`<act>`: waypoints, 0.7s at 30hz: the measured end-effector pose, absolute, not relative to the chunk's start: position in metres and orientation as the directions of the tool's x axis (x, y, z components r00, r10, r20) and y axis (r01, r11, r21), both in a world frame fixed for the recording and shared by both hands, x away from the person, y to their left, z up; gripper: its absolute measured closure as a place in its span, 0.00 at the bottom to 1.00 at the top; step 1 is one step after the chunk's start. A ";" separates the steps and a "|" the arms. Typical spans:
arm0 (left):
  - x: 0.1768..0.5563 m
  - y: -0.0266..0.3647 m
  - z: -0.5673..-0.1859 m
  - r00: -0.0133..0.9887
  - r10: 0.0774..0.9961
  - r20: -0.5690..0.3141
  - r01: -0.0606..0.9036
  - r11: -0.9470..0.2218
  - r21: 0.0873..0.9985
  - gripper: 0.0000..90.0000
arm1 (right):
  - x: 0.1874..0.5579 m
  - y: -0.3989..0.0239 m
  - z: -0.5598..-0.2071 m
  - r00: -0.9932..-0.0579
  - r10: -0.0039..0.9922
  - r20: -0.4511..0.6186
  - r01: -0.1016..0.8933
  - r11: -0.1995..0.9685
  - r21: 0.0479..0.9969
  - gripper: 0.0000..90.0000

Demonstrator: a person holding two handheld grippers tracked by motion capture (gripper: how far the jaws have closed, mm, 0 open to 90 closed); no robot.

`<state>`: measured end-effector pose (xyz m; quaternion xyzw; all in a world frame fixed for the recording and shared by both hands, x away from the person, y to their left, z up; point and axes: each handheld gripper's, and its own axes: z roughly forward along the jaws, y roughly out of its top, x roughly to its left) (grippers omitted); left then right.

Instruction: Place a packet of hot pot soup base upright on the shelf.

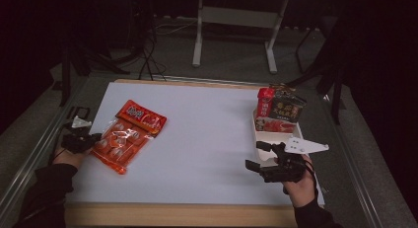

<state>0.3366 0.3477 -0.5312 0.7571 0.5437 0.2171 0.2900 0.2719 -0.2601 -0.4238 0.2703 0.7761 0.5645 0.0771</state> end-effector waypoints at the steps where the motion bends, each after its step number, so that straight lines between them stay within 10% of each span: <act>1: 0.336 0.343 -0.531 0.320 0.947 0.019 0.697 -0.249 0.673 1.00 | 0.272 -0.260 -0.424 -0.842 0.506 0.184 0.331 0.217 0.918 0.19; 21: 0.323 0.286 -0.523 0.478 0.879 -0.009 0.681 -0.364 0.636 1.00 | 0.270 -0.262 -0.421 -0.843 0.506 0.181 0.325 0.212 0.922 0.19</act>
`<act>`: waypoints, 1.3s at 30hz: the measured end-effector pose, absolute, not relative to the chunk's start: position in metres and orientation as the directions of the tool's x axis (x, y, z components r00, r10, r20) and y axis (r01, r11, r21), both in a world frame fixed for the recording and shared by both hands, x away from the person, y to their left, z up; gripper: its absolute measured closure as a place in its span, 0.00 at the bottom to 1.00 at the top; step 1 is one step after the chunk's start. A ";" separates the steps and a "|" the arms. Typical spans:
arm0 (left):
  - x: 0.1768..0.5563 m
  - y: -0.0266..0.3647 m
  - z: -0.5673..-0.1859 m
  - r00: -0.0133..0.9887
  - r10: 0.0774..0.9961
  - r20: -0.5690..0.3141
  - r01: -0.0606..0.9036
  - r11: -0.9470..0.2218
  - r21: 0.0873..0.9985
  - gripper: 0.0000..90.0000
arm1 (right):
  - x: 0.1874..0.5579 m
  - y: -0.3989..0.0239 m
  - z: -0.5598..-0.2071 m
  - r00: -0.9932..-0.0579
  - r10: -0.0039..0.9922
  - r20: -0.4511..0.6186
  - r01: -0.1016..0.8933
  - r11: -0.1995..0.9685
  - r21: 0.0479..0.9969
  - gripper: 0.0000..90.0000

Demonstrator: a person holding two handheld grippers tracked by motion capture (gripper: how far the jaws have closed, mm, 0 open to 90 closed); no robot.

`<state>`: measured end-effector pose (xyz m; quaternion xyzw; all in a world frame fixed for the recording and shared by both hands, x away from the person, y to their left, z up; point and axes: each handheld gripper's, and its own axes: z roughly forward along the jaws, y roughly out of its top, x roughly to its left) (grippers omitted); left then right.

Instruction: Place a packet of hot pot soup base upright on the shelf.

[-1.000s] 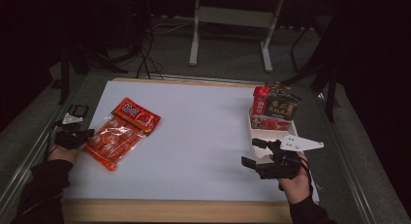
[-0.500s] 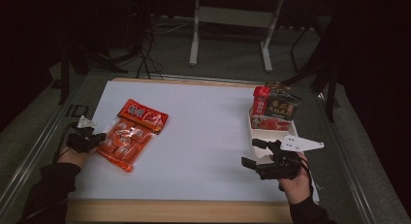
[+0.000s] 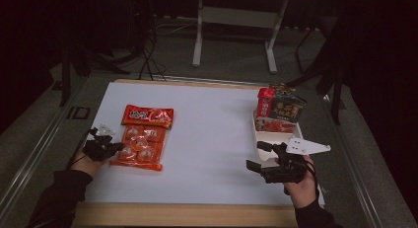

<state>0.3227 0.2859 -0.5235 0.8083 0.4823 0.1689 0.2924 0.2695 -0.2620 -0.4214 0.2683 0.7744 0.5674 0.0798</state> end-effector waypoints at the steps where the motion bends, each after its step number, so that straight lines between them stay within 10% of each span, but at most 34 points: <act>1: 0.324 0.287 -0.523 0.472 0.882 -0.009 0.681 -0.358 0.639 1.00 | 0.269 -0.262 -0.421 -0.843 0.507 0.181 0.325 0.211 0.922 0.19; 18: 0.363 0.290 -0.531 0.371 0.928 -0.016 0.716 -0.276 0.641 1.00 | 0.270 -0.263 -0.423 -0.843 0.504 0.188 0.331 0.210 0.920 0.19; 39: 0.365 0.229 -0.530 0.511 0.859 -0.033 0.681 -0.381 0.626 1.00 | 0.270 -0.265 -0.423 -0.843 0.504 0.190 0.329 0.203 0.922 0.19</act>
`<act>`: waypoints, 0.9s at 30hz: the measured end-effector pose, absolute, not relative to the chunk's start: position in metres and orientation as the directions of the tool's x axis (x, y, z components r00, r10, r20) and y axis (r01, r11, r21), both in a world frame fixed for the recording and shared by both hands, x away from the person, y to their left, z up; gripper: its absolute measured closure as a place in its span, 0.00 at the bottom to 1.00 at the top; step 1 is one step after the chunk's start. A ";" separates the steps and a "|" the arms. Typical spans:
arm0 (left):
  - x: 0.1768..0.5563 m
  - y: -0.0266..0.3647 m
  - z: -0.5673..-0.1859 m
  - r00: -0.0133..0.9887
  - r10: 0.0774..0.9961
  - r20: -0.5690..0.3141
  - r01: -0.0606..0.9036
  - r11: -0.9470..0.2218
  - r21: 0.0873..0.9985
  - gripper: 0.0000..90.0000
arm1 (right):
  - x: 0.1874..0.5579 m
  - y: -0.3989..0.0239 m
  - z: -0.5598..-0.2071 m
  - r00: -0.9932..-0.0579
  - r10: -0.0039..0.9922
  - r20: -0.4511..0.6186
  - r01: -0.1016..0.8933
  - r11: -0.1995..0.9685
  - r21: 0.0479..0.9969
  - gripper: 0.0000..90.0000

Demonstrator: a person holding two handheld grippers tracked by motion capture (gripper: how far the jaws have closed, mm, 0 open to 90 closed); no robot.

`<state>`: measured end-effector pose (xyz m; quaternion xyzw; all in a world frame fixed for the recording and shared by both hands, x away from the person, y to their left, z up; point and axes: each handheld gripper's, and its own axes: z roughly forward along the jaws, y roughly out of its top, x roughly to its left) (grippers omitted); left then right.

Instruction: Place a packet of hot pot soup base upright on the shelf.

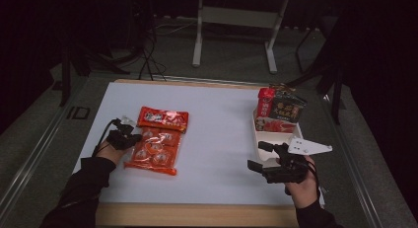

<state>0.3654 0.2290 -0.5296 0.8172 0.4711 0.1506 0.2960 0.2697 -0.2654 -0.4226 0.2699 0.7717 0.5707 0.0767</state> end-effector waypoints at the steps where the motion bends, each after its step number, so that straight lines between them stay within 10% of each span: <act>1: 0.365 0.224 -0.530 0.517 0.855 -0.035 0.678 -0.385 0.626 1.00 | 0.270 -0.265 -0.423 -0.843 0.504 0.189 0.329 0.204 0.922 0.19; 27: 0.363 0.173 -0.526 0.595 0.801 -0.071 0.637 -0.415 0.649 1.00 | 0.268 -0.267 -0.421 -0.847 0.498 0.186 0.323 0.205 0.924 0.19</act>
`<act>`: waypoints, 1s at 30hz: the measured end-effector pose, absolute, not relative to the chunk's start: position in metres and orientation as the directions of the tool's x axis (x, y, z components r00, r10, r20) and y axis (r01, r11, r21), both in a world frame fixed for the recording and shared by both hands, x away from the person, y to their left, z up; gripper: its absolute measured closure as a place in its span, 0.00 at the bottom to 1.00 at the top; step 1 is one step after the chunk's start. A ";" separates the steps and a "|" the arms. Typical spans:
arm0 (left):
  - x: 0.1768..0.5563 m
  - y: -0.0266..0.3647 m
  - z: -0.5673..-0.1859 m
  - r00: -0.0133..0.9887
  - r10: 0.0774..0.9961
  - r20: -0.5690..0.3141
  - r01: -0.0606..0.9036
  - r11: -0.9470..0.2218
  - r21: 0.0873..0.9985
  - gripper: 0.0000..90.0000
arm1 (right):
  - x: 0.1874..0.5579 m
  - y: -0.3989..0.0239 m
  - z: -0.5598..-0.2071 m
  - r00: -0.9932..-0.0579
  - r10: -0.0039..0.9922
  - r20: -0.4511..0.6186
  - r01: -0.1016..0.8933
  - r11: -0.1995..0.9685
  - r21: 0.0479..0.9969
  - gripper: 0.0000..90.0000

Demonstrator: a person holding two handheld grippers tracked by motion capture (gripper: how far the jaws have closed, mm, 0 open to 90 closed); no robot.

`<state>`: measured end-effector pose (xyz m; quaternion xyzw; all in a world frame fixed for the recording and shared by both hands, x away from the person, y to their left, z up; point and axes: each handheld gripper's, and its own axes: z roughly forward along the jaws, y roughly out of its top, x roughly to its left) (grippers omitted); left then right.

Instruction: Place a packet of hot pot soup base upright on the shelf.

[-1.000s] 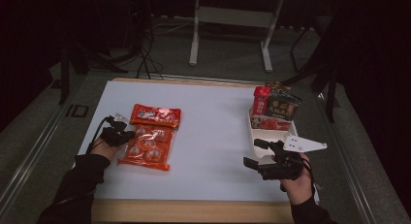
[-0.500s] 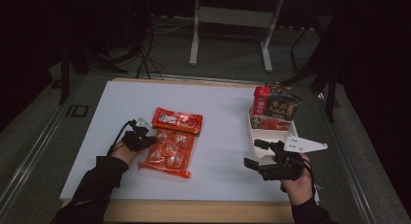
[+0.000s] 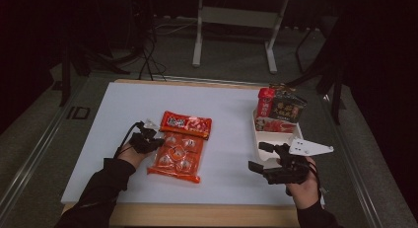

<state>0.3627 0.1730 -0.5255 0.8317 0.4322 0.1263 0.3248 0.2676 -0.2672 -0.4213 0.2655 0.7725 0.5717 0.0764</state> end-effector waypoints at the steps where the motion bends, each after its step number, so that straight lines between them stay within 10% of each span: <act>1: 0.364 0.174 -0.525 0.592 0.803 -0.070 0.630 -0.407 0.661 1.00 | 0.268 -0.267 -0.421 -0.847 0.498 0.185 0.323 0.205 0.924 0.19; 30: 0.350 0.118 -0.532 0.684 0.723 -0.099 0.590 -0.469 0.657 1.00 | 0.268 -0.266 -0.423 -0.851 0.490 0.190 0.327 0.211 0.921 0.19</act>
